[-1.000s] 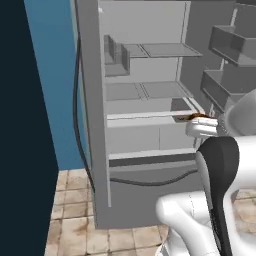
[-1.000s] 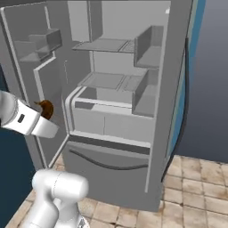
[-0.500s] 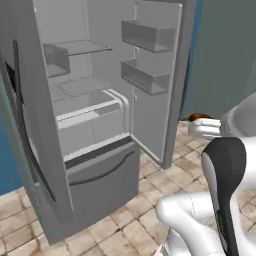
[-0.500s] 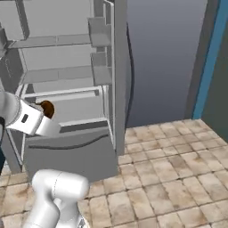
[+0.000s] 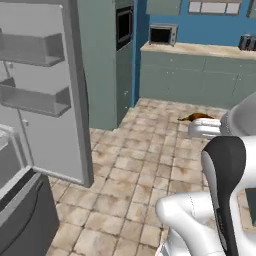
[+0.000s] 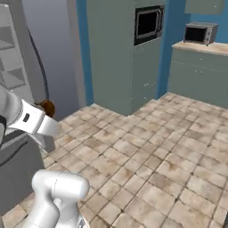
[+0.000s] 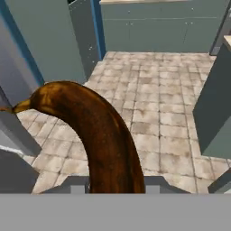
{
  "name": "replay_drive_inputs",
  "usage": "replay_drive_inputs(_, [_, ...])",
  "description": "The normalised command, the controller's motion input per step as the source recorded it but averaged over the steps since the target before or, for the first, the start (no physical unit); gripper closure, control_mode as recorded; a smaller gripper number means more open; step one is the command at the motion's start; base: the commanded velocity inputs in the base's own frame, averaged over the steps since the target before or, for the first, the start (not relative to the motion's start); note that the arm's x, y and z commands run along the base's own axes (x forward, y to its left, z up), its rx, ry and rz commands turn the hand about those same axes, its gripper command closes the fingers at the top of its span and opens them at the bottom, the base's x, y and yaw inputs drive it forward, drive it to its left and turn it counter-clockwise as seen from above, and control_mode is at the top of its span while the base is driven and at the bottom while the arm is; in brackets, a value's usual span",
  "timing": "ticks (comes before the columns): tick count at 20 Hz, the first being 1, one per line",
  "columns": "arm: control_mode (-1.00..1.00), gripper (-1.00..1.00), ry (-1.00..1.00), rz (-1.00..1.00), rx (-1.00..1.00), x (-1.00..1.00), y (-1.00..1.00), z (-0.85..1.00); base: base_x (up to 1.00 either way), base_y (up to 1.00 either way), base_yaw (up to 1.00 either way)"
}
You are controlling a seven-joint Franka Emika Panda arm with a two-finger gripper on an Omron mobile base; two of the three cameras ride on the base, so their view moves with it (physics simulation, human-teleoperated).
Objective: Pick up both bananas from the fridge and place them inside the tupperware on the counter.
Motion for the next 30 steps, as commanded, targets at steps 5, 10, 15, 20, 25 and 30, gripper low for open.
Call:
replay_drive_inputs(5, [1.0,1.0,0.0,0.0,0.0,0.0,0.0,0.0,0.4,0.0,-1.0])
replay_drive_inputs(10, [1.0,1.0,0.0,0.0,0.0,0.0,0.0,0.0,0.79,0.04,-0.94])
replay_drive_inputs(15, [1.0,1.0,0.0,0.0,0.0,0.0,0.0,0.0,1.0,0.1,-0.64])
replay_drive_inputs(20, [1.0,1.0,0.0,0.0,0.0,0.0,0.0,0.0,1.0,0.37,-0.43])
replay_drive_inputs(25, [1.0,1.0,0.0,0.0,0.0,0.0,0.0,0.0,1.0,0.67,-0.52])
replay_drive_inputs(30, [1.0,1.0,0.0,0.0,0.0,0.0,0.0,0.0,0.99,0.86,-0.55])
